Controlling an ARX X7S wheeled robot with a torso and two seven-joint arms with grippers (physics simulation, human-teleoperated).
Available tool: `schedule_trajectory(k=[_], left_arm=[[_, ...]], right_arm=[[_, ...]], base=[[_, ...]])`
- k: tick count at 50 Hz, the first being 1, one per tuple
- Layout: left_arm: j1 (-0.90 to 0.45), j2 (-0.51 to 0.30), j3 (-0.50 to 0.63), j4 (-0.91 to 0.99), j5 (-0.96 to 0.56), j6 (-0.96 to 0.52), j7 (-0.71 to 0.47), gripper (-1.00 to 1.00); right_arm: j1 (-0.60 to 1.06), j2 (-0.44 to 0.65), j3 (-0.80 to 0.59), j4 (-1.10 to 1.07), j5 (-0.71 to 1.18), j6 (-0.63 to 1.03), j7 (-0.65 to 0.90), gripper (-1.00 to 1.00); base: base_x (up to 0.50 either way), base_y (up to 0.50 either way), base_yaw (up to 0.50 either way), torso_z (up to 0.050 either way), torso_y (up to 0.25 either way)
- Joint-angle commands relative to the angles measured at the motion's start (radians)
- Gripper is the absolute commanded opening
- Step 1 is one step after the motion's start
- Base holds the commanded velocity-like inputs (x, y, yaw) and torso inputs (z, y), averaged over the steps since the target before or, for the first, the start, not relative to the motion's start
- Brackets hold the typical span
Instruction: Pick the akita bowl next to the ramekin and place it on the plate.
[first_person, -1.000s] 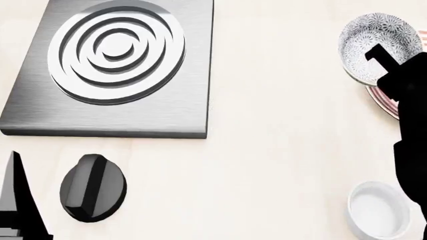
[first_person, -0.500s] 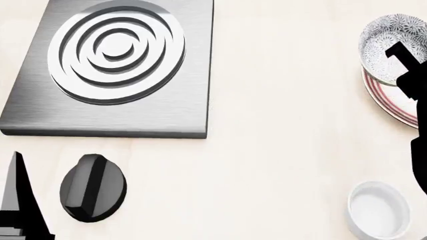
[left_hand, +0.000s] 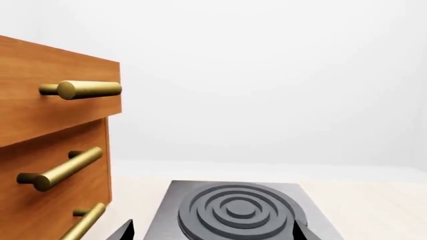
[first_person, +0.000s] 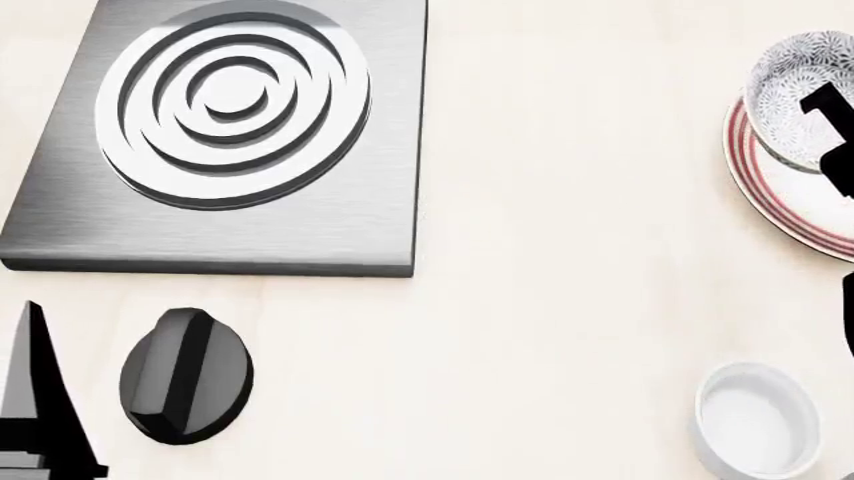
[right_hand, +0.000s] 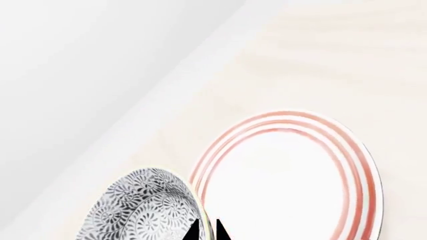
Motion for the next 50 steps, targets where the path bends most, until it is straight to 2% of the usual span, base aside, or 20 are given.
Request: schedule_trajectory(k=[1, 27, 41, 50], left_arm=[[0.014, 0.014, -0.033, 0.011, 0.009, 0.006, 0.025, 1.00], [0.009, 0.012, -0.031, 0.003, 0.008, 0.011, 0.019, 1.00], [0.004, 0.007, -0.039, -0.006, -0.002, 0.016, 0.017, 1.00], [0.005, 0.005, -0.037, -0.001, -0.004, 0.013, 0.016, 1.00]], right_arm=[[0.005, -0.012, 0.036, 0.025, -0.029, -0.036, -0.049, -1.00], [0.102, 0.008, -0.018, 0.241, -0.120, -0.121, -0.137, -1.00], [0.226, 0.003, -0.081, 0.486, -0.217, -0.208, -0.193, -1.00], [0.242, 0.013, -0.089, 0.505, -0.228, -0.208, -0.192, -1.00]], base=[[0.00, 0.00, 0.00, 0.000, 0.000], [0.00, 0.00, 0.00, 0.000, 0.000], [0.00, 0.00, 0.00, 0.000, 0.001], [0.00, 0.00, 0.00, 0.000, 0.000]])
